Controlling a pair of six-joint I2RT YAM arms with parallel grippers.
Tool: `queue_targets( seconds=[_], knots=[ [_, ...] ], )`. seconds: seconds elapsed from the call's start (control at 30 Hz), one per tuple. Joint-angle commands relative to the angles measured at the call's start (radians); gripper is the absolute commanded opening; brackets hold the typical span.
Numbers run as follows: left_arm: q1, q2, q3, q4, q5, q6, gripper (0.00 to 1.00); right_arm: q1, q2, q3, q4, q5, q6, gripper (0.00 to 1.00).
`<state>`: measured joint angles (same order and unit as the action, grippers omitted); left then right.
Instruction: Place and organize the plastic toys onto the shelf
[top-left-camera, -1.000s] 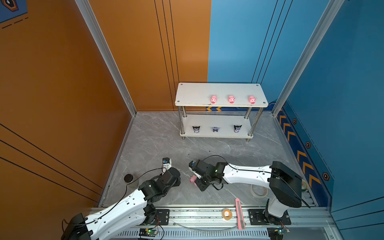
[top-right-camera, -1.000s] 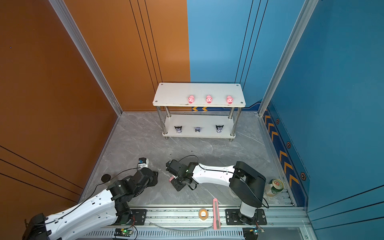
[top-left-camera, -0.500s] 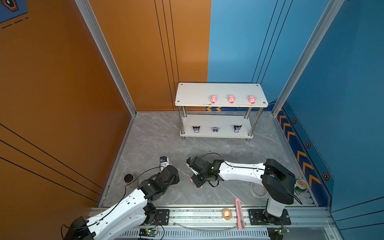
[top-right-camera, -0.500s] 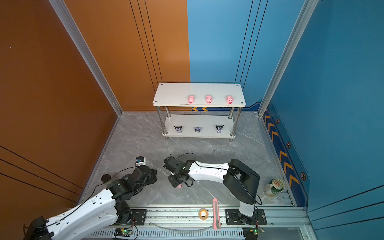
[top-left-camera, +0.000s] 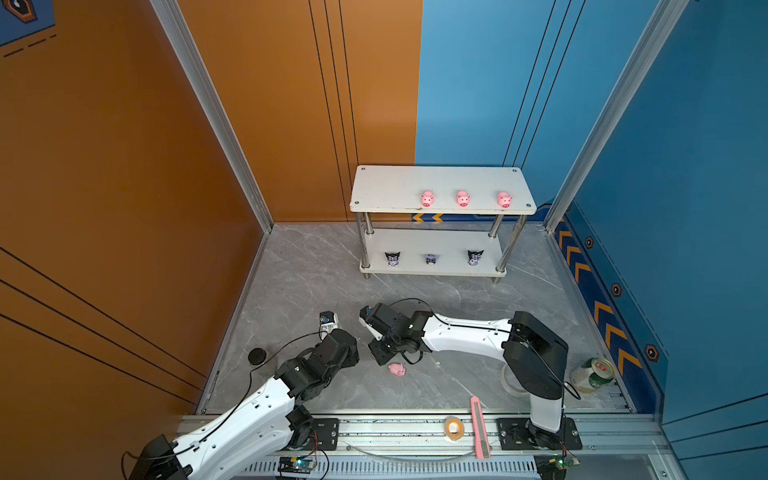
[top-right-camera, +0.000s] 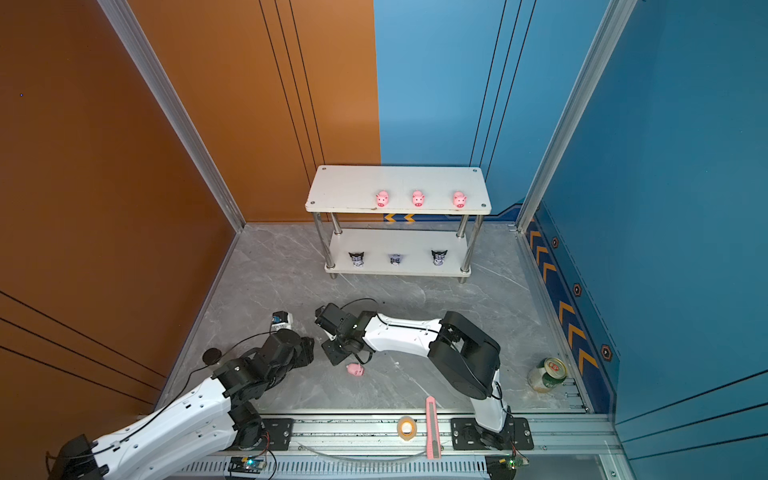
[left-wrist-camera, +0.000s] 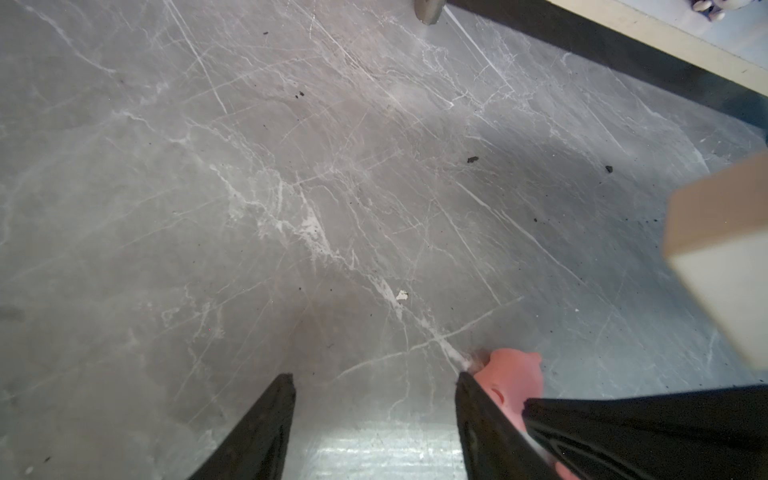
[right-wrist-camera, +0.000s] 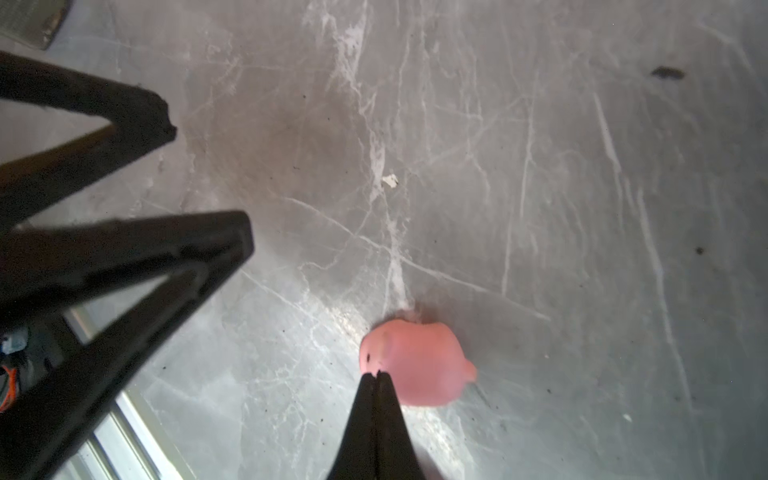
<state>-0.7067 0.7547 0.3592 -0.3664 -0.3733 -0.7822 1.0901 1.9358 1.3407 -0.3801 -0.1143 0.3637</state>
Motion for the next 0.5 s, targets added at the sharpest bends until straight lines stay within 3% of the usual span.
queue_targets(
  seconds=[0.0, 0.2, 0.47],
  knots=[
    [0.009, -0.008, -0.009, -0.014, 0.01, 0.021, 0.64, -0.004, 0.033, 0.034, 0.0, -0.019, -0.012, 0.05],
    [-0.015, -0.02, -0.009, 0.016, 0.064, 0.062, 0.7, -0.063, -0.094, 0.008, 0.007, 0.02, 0.001, 0.04],
    [-0.121, 0.044, -0.011, 0.121, 0.081, 0.102, 0.81, -0.261, -0.39, -0.211, 0.035, 0.037, 0.08, 0.13]
  ],
)
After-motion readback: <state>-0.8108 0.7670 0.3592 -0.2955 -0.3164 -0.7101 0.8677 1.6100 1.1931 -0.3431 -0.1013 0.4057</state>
